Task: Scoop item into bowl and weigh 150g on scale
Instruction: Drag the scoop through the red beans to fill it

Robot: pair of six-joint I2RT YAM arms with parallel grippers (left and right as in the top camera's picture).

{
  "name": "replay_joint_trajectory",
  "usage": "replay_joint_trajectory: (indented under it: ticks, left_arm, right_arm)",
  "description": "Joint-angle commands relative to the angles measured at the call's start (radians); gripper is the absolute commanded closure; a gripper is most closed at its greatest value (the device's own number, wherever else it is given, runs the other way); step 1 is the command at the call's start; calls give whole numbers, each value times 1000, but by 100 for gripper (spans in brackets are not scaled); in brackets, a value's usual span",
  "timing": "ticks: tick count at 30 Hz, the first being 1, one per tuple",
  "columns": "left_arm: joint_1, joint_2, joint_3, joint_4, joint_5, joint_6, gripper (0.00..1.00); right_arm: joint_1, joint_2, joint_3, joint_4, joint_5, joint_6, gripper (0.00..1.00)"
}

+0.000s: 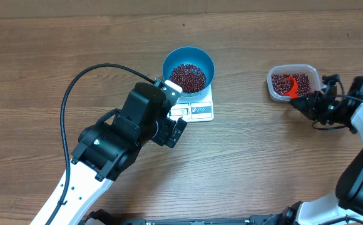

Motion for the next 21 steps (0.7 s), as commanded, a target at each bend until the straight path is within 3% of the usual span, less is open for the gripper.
replay_joint_trajectory:
  ticks: [1,21]
  left_arm:
    - [5,6,-3,2,13,15,0]
    - [5,6,-3,2,13,15,0]
  right_arm:
    - [-45,27,-19,-3,-130,6,96]
    - [-105,30,-19,6,-465,5,96]
